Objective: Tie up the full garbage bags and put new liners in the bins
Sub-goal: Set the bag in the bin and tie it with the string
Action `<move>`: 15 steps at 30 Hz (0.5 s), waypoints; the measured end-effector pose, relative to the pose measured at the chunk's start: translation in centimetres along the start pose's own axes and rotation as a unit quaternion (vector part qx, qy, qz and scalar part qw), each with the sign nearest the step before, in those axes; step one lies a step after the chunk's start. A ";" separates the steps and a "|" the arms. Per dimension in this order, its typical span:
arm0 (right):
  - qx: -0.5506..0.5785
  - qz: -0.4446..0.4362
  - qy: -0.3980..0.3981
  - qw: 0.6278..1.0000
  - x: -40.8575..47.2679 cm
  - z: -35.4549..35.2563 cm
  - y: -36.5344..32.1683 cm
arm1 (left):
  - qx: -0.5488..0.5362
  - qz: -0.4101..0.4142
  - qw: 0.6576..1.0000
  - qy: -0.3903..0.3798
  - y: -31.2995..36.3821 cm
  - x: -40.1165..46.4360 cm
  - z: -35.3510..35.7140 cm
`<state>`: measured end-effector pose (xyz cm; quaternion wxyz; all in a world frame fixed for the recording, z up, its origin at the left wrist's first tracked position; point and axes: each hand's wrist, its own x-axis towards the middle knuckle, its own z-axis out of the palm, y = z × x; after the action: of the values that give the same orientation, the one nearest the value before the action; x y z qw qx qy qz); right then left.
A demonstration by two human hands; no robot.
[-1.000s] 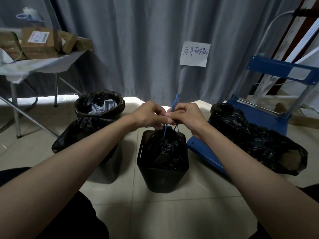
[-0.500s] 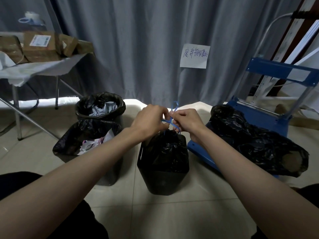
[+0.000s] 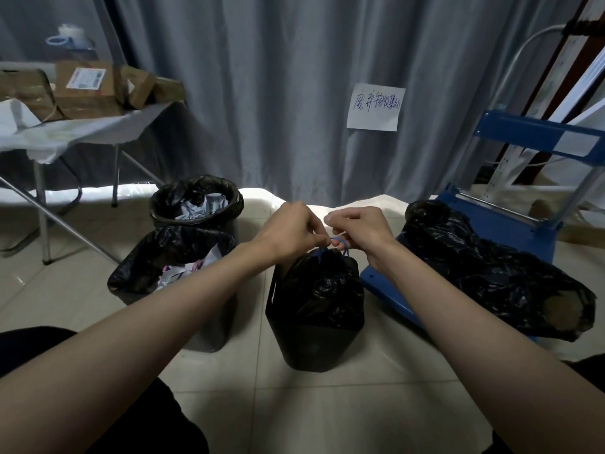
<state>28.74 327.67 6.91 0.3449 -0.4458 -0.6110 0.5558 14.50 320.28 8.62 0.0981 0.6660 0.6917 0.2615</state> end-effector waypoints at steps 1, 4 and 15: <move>0.003 -0.004 -0.009 1.000 0.0 -0.1 -0.2 | -0.041 -0.026 0.999 -0.018 -0.3 0.1 -0.1; -0.027 -0.043 -0.063 0.997 -0.2 0.0 -0.7 | -0.158 -0.097 0.982 -0.048 -0.9 0.4 -0.7; -0.232 -0.104 -0.085 0.963 -1.2 0.3 -0.2 | -0.271 -0.218 0.934 -0.085 -1.8 0.3 -1.7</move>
<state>28.83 326.41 7.17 0.2347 -0.3984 -0.7935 0.3957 12.10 320.23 9.25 0.3879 0.4666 0.7119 0.3535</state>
